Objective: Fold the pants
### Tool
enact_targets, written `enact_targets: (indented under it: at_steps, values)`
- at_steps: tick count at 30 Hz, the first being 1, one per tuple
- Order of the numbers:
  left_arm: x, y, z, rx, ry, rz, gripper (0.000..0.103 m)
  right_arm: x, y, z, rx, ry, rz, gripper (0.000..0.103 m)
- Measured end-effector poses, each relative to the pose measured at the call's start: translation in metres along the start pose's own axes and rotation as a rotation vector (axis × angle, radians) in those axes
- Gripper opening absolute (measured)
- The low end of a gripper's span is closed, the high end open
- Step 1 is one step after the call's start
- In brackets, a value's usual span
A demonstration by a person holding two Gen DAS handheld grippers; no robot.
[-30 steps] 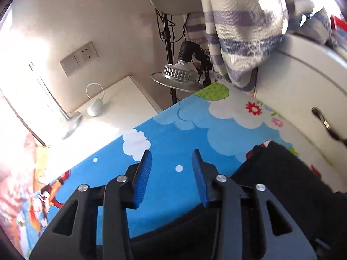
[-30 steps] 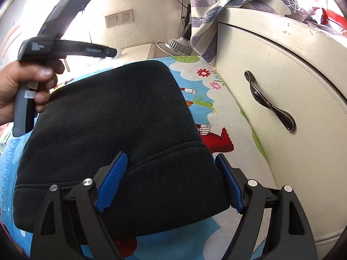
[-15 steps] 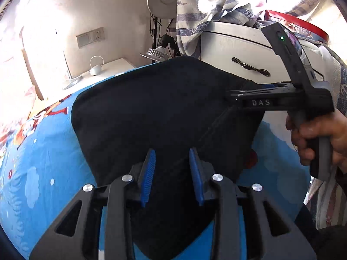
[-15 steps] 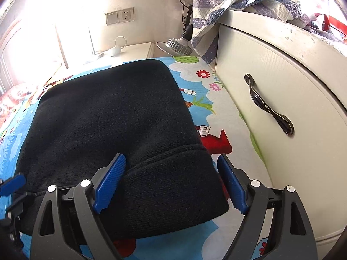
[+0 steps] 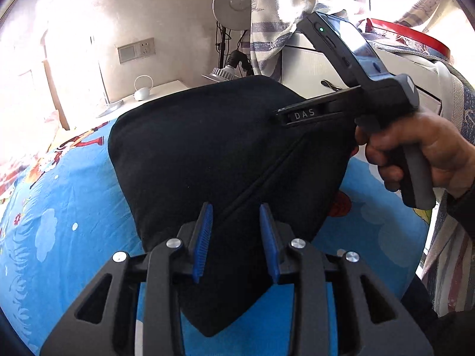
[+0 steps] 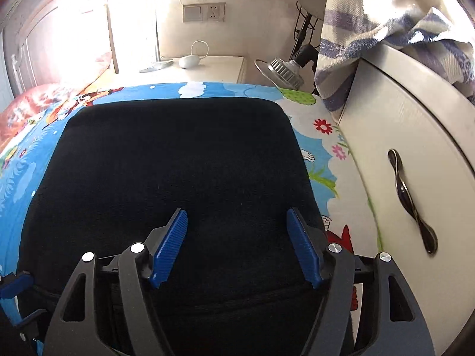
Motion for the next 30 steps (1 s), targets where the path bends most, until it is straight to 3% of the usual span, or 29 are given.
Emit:
enact_targets:
  at_steps: [7,8,10,13,15,17,21,23,26,28,30]
  values:
    - [-0.007,0.003,-0.006,-0.028,-0.002,-0.029,0.033,0.004,0.01,-0.018,0.014,0.051,0.016,0.066]
    - [-0.009,0.004,-0.008,-0.038,0.0,-0.043,0.033,0.004,0.012,-0.023,0.011,0.073,0.015,0.067]
    - [-0.015,0.007,-0.012,-0.069,0.017,-0.09,0.033,0.013,0.018,-0.033,-0.002,0.141,0.047,0.085]
    - [-0.022,0.009,-0.018,-0.125,0.027,-0.14,0.035,0.026,0.032,-0.044,-0.018,0.106,0.136,0.087]
    - [-0.025,0.009,-0.021,-0.175,0.024,-0.17,0.045,0.019,0.036,-0.055,-0.023,0.14,0.104,0.088]
    - [-0.034,0.013,-0.022,-0.246,-0.026,-0.225,0.073,0.018,0.04,-0.066,-0.031,0.16,0.112,0.088]
    - [-0.051,0.021,-0.028,-0.322,-0.074,-0.301,0.081,0.018,0.061,-0.083,-0.081,0.209,0.152,0.09]
    - [-0.056,0.019,-0.035,-0.313,-0.112,-0.287,0.092,0.015,0.071,-0.095,-0.093,0.205,0.167,0.091]
    - [-0.052,0.006,-0.049,-0.274,-0.125,-0.266,0.101,0.006,0.078,-0.118,-0.082,0.199,0.174,0.091]
    - [-0.047,-0.008,-0.061,-0.234,-0.151,-0.236,0.101,0.0,0.078,-0.133,-0.06,0.196,0.175,0.091]
    - [-0.042,-0.022,-0.072,-0.2,-0.132,-0.234,0.101,-0.006,0.078,-0.147,-0.038,0.19,0.177,0.091]
Point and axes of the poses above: each gripper's, at about its wrist camera, not at the fingertips, and z roughly the way its jaws point, x to its right, y to its underside, the point moved 6 cm from there along z, roughly the way its jaws point, and after that the axes turned 10 degrees about -y, right-handed, at the moved point
